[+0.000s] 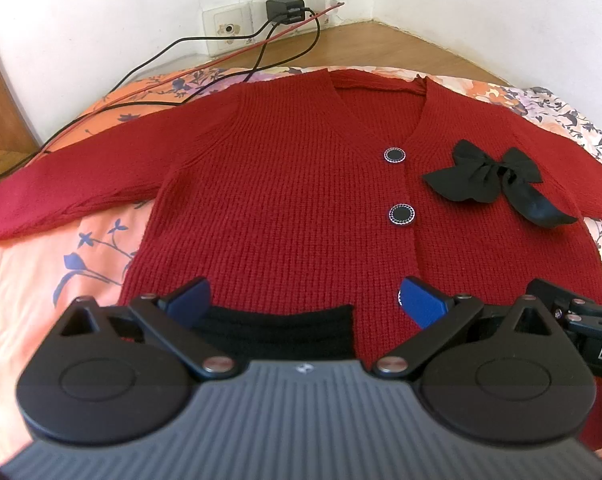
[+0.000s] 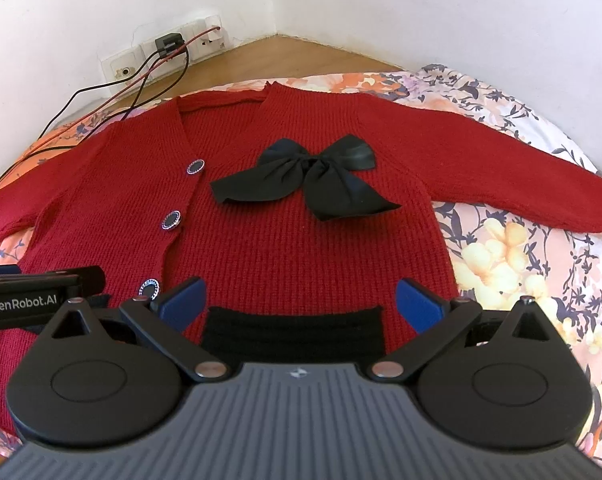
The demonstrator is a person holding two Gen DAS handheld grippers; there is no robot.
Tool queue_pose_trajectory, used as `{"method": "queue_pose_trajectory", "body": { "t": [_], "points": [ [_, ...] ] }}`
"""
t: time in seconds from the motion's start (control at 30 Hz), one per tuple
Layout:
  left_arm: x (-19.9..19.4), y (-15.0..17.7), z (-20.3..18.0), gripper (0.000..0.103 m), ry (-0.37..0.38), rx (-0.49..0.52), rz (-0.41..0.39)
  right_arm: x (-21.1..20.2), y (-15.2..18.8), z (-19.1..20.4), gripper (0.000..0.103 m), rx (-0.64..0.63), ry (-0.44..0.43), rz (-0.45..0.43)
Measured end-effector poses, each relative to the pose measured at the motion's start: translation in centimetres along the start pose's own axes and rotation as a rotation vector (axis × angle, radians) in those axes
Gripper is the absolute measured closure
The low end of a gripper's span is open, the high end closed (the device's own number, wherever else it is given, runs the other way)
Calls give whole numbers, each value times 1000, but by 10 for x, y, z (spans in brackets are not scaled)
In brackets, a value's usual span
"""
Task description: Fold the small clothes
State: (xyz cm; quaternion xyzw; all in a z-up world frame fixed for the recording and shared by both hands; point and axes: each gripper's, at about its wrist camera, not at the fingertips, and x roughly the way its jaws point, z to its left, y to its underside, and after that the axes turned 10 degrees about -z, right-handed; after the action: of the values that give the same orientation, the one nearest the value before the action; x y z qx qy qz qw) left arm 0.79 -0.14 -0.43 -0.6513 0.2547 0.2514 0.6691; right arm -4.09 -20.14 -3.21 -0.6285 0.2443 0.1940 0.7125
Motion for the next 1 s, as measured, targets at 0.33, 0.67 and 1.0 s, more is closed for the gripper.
{"method": "queue_pose_trajectory", "body": {
  "t": [0.33,0.67,1.0],
  "points": [
    [3,0,1,0,1,4,2,0,0,0,0,-1,1,1],
    [2,2,-2,0,5,8,6,0,3,-2,0,6,4,4],
    [4,1,-4,0,15,10,12,-2,3,-4,0,9,-16,-3]
  ]
}}
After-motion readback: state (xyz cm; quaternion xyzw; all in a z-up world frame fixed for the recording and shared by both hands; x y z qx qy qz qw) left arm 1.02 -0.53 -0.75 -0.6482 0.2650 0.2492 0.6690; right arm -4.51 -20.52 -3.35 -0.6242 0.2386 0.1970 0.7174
